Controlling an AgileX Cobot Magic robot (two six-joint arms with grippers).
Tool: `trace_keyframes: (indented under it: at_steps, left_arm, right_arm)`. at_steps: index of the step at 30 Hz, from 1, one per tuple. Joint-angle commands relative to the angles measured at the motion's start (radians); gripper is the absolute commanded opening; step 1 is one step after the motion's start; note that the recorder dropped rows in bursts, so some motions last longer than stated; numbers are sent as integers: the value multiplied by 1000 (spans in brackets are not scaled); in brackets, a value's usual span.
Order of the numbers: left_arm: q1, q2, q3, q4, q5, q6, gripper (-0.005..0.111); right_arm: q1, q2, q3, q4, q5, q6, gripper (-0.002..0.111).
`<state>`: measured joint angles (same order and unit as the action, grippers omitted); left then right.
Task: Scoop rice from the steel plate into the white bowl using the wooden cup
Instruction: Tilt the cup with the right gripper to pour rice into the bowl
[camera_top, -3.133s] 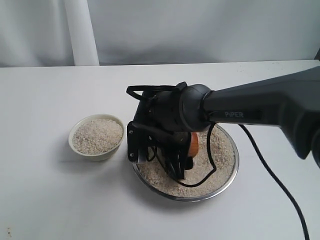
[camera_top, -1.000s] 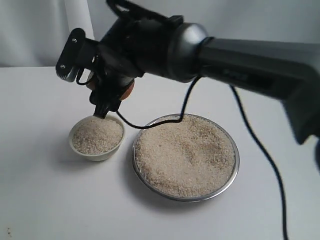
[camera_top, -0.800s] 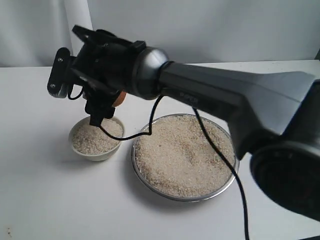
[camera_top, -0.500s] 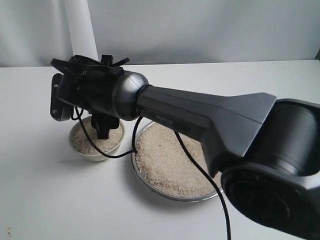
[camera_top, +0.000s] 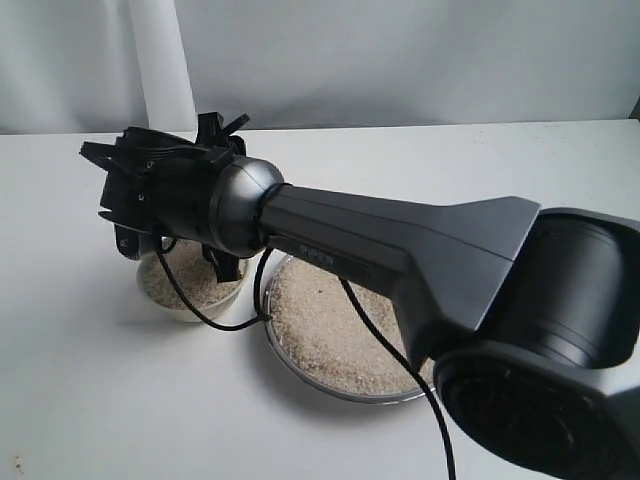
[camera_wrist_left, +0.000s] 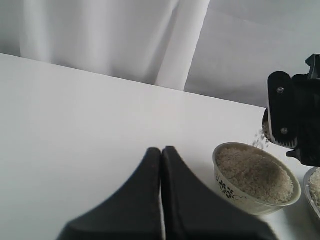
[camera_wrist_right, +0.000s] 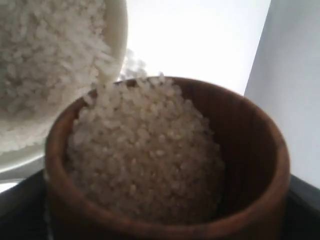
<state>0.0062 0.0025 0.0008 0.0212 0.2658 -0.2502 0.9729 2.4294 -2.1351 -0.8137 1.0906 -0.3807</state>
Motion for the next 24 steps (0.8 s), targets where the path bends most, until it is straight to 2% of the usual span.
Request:
trace_keyframes:
  at_steps: [1,24]
  left_arm:
    - [-6,-3,-1,-3,0,-3,0]
    - [-6,-3,-1,-3,0,-3,0]
  right_arm:
    - [21,-13,-7,-46,30,-39,0]
    - [55,-13,-7,-137,118,-142,0]
